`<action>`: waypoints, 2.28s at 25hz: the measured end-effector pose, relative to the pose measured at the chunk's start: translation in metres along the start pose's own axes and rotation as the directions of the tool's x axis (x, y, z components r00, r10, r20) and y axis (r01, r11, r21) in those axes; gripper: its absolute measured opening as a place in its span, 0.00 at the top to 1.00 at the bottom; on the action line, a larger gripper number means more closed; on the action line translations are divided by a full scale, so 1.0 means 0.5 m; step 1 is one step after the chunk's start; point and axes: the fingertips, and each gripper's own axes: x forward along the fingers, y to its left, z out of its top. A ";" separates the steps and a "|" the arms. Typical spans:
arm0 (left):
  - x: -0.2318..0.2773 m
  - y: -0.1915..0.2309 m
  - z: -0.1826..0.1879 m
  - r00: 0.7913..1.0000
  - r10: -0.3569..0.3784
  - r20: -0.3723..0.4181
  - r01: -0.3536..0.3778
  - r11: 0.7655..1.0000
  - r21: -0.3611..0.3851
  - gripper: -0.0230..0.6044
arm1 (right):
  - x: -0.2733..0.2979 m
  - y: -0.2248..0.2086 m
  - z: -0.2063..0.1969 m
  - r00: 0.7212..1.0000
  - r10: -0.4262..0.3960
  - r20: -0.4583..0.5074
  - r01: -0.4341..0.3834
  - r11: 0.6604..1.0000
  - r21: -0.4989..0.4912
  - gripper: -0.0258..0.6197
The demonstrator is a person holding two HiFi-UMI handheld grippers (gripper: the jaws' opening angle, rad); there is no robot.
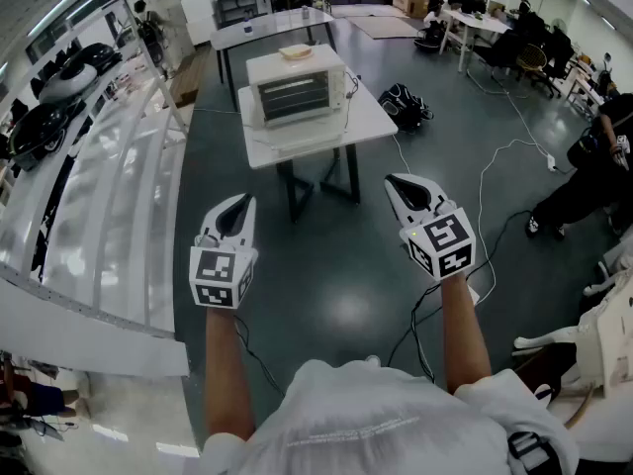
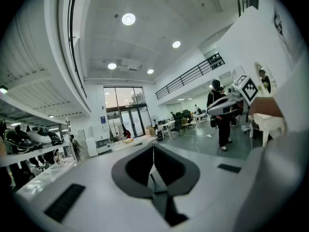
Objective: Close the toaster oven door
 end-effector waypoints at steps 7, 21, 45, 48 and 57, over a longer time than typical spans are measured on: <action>0.006 -0.029 -0.009 1.000 -0.028 -0.010 0.028 1.000 0.000 0.94 | -0.007 0.006 -0.012 1.000 0.028 0.015 -0.028 0.999 0.042 0.94; 0.009 -0.081 -0.023 0.997 -0.078 -0.014 0.076 0.995 -0.064 0.93 | -0.019 0.015 -0.047 0.996 0.090 -0.019 -0.089 0.995 0.035 0.85; 0.107 -0.210 -0.035 0.995 -0.010 -0.103 0.002 0.997 -0.072 0.79 | -0.036 -0.140 -0.148 0.987 0.153 -0.043 -0.149 0.984 0.094 0.77; 0.134 -0.208 -0.037 0.994 -0.012 -0.107 0.005 0.998 -0.068 0.79 | -0.021 -0.157 -0.153 0.988 0.148 -0.041 -0.143 0.985 0.101 0.77; 0.284 -0.109 -0.075 0.996 -0.025 -0.083 0.019 0.997 -0.073 0.79 | 0.129 -0.209 -0.167 0.990 0.128 -0.057 -0.124 0.989 0.081 0.77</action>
